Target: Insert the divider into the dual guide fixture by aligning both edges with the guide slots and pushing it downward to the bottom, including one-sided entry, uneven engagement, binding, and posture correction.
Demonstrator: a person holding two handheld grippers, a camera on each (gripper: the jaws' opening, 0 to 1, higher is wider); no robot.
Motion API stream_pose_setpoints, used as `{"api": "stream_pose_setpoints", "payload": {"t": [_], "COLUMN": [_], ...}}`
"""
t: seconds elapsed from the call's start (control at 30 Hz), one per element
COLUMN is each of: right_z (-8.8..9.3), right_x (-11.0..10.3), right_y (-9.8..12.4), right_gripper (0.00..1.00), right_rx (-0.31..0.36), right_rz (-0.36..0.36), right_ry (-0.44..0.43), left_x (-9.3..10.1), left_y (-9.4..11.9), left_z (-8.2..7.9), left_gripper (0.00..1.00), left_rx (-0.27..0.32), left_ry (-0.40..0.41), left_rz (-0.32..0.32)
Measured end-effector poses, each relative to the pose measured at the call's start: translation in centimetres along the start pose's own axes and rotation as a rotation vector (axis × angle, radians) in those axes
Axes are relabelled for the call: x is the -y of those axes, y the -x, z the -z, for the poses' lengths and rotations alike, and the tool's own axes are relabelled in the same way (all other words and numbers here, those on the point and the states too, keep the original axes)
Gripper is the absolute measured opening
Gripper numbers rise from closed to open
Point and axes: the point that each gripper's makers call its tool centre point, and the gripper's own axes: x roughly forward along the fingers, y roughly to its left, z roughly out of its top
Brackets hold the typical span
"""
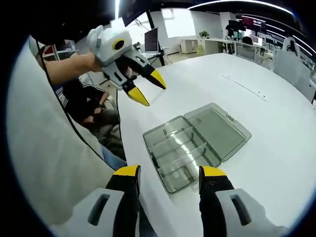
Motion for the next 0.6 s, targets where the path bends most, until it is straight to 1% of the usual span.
{"api": "stream_pose_setpoints", "payload": {"t": [0.17,0.23,0.3,0.33,0.4,0.47,0.6], "right_z": [-0.4,-0.6,-0.8,-1.0,-1.2,-1.4,-1.8], "right_x": [0.2,0.3,0.3,0.5,0.4,0.3,0.3], "right_y": [0.3,0.4,0.5,0.6,0.8,0.8,0.9], "right_gripper": [0.43,0.42,0.42,0.41,0.39,0.39,0.38], "right_rx": [0.020,0.027,0.036,0.046,0.057,0.074,0.090], "right_rz": [0.009,0.016,0.015,0.027,0.018,0.012,0.010], "right_ry": [-0.021,-0.025,-0.037,-0.037,-0.047,-0.069,-0.084], "left_x": [0.5,0.6,0.7,0.8,0.9,1.2,1.5], "left_y": [0.1,0.1,0.2,0.2,0.2,0.2,0.1], "left_z": [-1.4,-1.6,-2.0,-2.1,-2.3,-2.6,-2.8], "left_gripper": [0.27,0.27,0.27,0.27,0.27,0.27,0.27], "left_rx": [0.052,0.063,0.088,0.093,0.107,0.120,0.133], "left_ry": [0.008,0.008,0.016,0.019,0.021,0.019,0.021], "left_rz": [-0.022,-0.032,-0.046,-0.050,-0.056,-0.062,-0.068]}}
